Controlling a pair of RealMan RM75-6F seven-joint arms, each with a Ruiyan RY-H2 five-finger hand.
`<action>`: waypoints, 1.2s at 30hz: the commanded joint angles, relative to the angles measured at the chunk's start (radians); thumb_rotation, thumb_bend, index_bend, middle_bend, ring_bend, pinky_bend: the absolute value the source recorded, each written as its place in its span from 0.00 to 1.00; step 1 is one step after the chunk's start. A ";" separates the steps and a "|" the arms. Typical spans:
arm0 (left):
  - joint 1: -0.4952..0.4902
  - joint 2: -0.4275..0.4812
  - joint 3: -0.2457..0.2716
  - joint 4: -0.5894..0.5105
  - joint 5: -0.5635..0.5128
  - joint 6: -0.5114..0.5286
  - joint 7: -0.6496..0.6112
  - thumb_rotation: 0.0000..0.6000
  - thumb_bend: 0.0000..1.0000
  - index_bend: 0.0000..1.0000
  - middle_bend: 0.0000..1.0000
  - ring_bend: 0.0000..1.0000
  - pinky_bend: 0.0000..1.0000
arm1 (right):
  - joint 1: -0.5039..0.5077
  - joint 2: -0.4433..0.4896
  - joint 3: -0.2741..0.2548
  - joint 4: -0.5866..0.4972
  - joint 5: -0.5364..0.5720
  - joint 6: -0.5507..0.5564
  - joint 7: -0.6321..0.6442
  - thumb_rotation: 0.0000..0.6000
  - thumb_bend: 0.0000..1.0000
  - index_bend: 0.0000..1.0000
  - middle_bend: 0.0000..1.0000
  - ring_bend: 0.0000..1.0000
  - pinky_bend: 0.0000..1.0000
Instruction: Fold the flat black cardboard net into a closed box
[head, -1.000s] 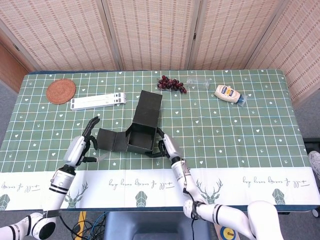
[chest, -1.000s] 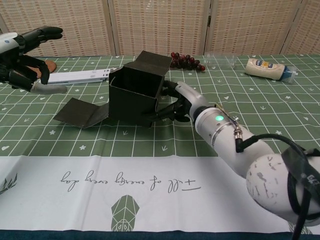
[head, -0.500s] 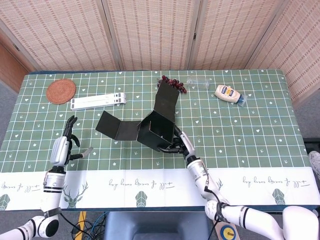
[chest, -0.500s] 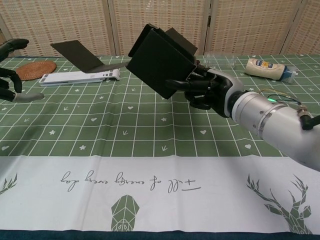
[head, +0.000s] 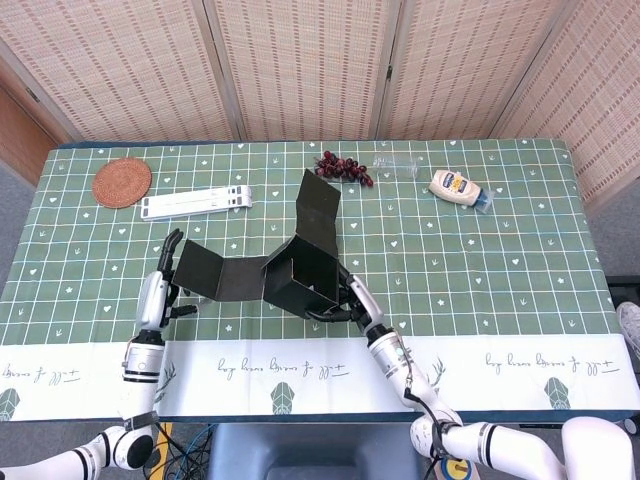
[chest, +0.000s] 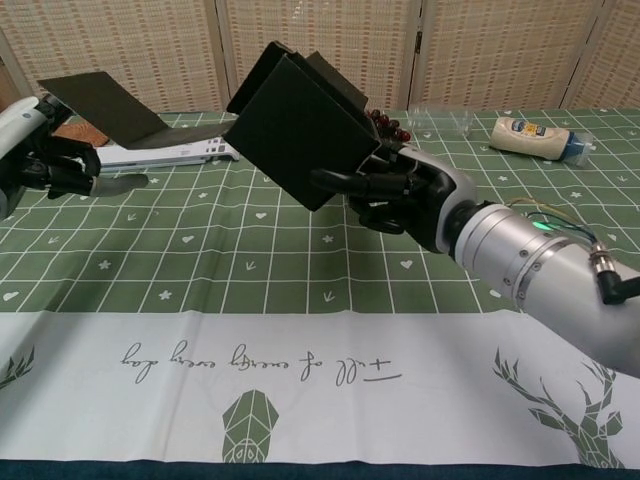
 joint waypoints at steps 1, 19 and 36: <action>0.000 -0.005 -0.011 -0.042 0.005 0.012 -0.016 1.00 0.17 0.00 0.00 0.74 0.90 | 0.006 -0.004 -0.014 0.005 -0.012 0.005 -0.004 1.00 0.48 0.39 0.47 0.82 1.00; 0.026 0.110 -0.010 -0.276 0.052 0.016 -0.047 1.00 0.17 0.00 0.00 0.60 0.91 | 0.019 -0.025 -0.074 0.010 -0.050 0.080 -0.129 1.00 0.48 0.39 0.47 0.82 1.00; 0.000 0.105 0.025 -0.217 0.126 0.014 -0.007 1.00 0.16 0.00 0.00 0.58 0.91 | 0.045 -0.026 -0.088 0.017 -0.006 0.051 -0.238 1.00 0.48 0.39 0.47 0.82 1.00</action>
